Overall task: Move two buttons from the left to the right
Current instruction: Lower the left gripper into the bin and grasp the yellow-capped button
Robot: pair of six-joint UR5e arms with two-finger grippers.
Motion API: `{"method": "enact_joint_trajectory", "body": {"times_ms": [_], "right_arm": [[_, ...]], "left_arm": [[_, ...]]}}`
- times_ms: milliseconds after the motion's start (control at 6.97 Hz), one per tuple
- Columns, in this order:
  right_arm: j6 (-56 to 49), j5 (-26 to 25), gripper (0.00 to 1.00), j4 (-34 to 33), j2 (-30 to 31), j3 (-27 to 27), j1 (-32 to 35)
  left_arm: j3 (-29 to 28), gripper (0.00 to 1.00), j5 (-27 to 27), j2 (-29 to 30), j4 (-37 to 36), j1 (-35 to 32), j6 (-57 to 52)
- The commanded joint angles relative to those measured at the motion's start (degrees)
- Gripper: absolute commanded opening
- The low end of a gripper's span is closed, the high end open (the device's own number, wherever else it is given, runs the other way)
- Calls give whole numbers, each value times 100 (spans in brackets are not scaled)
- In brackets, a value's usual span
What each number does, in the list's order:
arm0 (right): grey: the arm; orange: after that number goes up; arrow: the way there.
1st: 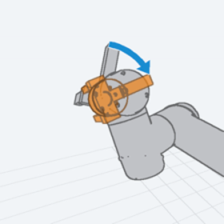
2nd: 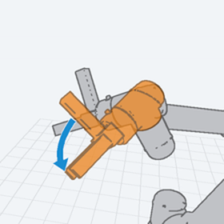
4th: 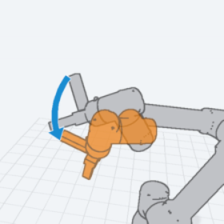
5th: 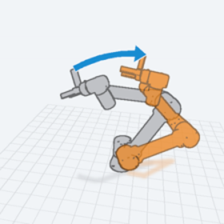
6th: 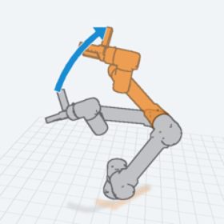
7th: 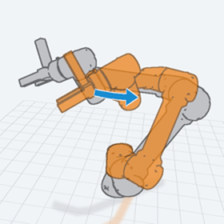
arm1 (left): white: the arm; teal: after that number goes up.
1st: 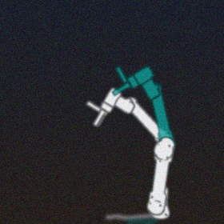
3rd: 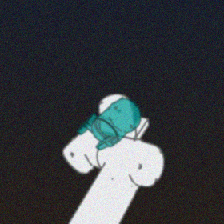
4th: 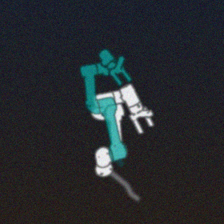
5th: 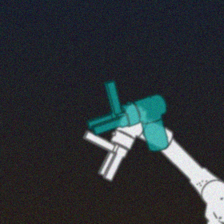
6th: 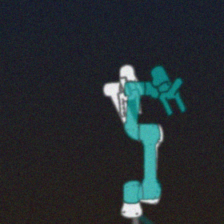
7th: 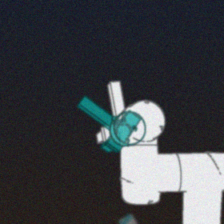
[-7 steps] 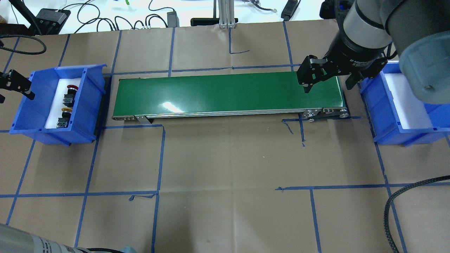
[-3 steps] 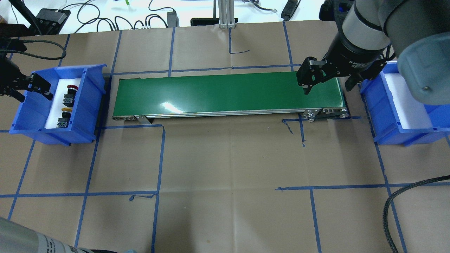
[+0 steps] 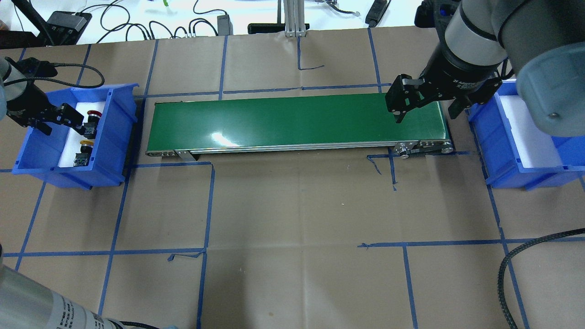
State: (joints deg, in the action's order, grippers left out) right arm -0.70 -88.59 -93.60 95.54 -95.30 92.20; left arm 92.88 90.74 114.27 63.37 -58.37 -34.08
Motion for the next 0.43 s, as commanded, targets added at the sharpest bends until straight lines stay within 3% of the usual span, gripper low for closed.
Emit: {"method": "enact_joint_trajectory", "body": {"times_ms": [0, 287], "right_arm": [[0, 0, 100, 0, -9, -6, 0], [0, 0, 100, 0, -9, -15, 0]], "left_arm": [[622, 100, -3, 104, -900, 27, -28], [846, 100, -3, 139, -1099, 193, -37]]}}
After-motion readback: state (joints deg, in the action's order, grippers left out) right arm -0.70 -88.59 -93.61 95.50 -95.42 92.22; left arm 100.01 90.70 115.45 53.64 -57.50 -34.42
